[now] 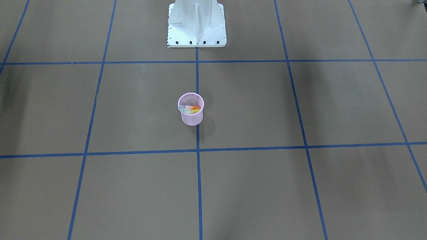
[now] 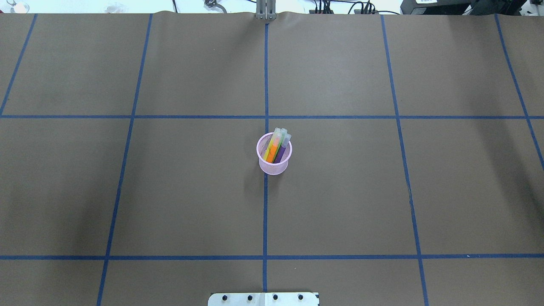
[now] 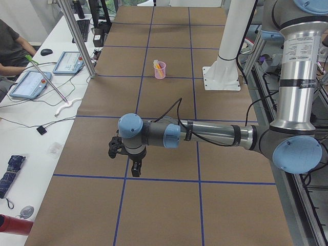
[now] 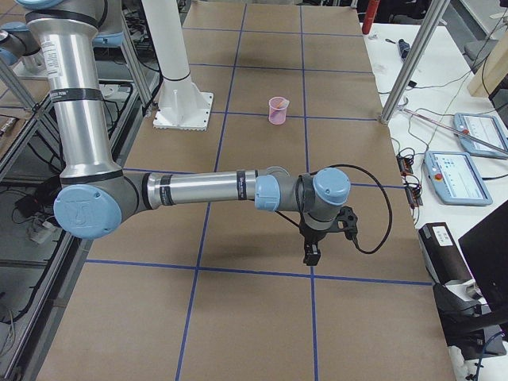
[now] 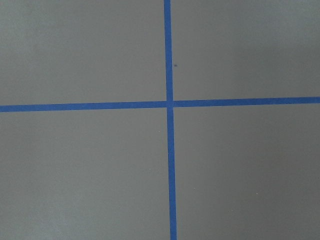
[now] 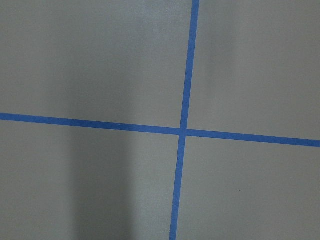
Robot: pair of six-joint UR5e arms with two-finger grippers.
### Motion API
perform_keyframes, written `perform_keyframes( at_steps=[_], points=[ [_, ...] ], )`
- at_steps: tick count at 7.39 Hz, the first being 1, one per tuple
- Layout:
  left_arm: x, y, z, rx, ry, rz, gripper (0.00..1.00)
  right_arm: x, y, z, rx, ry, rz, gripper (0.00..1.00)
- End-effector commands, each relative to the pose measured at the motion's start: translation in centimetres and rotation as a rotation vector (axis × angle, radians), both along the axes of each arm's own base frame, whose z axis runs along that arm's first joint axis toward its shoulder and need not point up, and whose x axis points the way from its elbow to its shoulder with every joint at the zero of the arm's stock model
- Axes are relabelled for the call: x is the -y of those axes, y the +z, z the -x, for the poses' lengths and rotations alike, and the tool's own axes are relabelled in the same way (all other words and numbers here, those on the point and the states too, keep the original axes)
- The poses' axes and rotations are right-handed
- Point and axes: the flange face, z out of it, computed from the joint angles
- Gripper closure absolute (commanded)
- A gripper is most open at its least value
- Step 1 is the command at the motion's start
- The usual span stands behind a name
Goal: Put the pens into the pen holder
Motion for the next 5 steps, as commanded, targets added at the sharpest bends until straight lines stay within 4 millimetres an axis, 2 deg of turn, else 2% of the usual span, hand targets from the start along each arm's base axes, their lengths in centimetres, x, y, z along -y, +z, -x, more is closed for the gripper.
perform_keyframes(
  at_steps=[1, 3, 5],
  points=[
    [0.2, -0.1, 0.0, 0.019, 0.002, -0.006, 0.0, 0.0, -0.2, 0.0, 0.002, 0.0, -0.005, 0.0],
    [0.3, 0.6, 0.3, 0.102, 0.05, -0.045, 0.0, 0.2, -0.3, 0.0, 0.001, 0.0, -0.005, 0.0],
    [0.3, 1.0, 0.2, 0.091, 0.046, -0.022, 0.0, 0.0, -0.2, 0.0, 0.005, 0.0, -0.004, 0.0]
  ],
)
